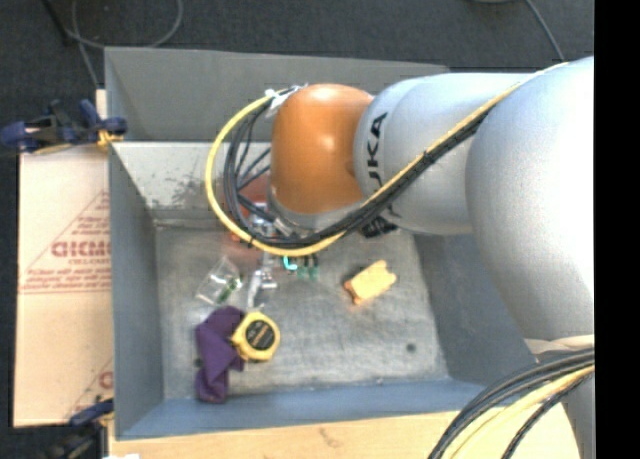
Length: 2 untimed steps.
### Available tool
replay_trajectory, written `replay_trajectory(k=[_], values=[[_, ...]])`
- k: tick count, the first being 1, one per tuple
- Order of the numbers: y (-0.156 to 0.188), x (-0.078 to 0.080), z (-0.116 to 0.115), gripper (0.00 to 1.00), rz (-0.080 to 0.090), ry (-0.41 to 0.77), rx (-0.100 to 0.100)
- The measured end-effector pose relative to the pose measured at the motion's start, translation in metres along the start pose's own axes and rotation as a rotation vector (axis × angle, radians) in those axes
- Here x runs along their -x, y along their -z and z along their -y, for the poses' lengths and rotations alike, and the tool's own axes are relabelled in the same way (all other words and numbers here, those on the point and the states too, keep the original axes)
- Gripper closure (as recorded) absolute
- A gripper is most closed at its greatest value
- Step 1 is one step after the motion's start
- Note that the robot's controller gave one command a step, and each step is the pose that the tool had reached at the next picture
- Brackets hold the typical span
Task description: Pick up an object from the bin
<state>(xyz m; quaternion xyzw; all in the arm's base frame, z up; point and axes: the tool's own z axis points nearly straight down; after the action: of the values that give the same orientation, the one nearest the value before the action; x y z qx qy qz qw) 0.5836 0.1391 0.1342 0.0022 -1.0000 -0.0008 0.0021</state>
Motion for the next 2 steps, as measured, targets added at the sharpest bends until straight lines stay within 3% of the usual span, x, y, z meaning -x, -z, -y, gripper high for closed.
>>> replay_trajectory(k=[1, 2], values=[[0.004, 0.002, 0.0, 0.0, 0.007, -0.002, 0.001], [0.008, 0.023, -0.007, 0.0, 0.003, 0.089, -0.004]])
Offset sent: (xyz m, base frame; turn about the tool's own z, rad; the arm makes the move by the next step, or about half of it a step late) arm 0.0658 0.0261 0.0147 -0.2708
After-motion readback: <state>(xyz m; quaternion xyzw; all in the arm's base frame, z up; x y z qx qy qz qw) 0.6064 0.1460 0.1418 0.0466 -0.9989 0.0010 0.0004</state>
